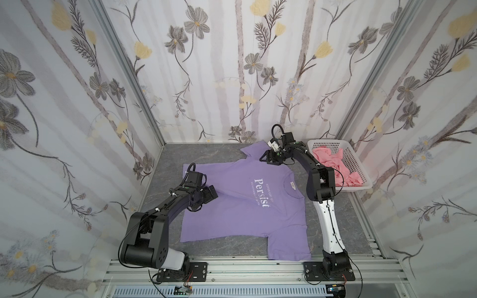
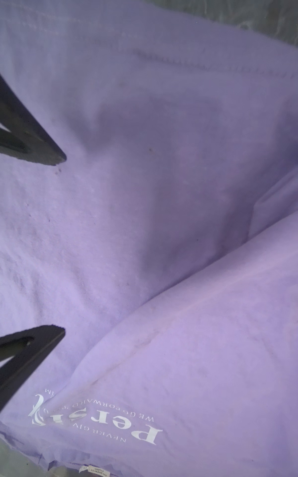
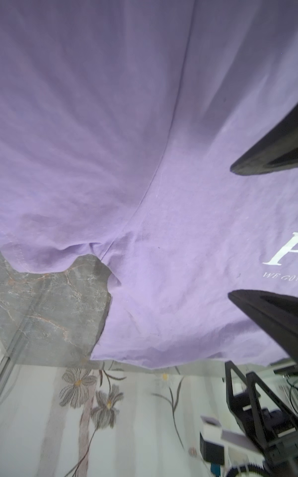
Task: Fold and stack t-shirts
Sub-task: Smooth out the T-shirt at the center of the board.
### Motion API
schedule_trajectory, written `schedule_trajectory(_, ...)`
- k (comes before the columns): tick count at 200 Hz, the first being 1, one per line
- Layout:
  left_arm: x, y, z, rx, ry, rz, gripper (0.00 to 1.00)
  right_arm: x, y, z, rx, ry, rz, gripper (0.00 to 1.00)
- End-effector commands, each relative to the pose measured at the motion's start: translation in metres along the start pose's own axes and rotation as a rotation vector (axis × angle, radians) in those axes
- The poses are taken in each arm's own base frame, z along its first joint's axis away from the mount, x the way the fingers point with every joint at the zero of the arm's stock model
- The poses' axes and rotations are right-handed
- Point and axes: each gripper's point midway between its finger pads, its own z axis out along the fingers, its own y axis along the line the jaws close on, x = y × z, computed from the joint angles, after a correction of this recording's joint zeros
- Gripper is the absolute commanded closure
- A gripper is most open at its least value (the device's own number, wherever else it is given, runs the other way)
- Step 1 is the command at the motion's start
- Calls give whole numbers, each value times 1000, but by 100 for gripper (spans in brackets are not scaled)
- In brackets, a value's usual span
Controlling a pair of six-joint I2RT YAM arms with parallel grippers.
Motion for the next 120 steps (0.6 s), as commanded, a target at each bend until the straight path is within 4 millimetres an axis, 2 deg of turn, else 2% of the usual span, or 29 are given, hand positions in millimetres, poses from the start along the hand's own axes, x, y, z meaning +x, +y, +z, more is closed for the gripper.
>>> schedule_trajectory(1, -1, -7, 9, 32, 12, -30, 0, 2, 11, 3, -50, 20, 61, 30)
schedule_trajectory(32, 15, 3, 17, 10, 58, -73, 0, -7, -24, -7, 80, -28, 131, 30)
schedule_trajectory(66, 28, 12, 8, -16, 78, -69, 0, -16, -62, -25, 163, -77, 233, 30)
schedule_trajectory(93, 39, 24, -2, -60, 90, -51, 0, -26, -79, -40, 197, -113, 252, 30)
schedule_trajectory(120, 61, 35, -8, -50, 110, -91, 0, -32, -90, -48, 213, -136, 281, 30)
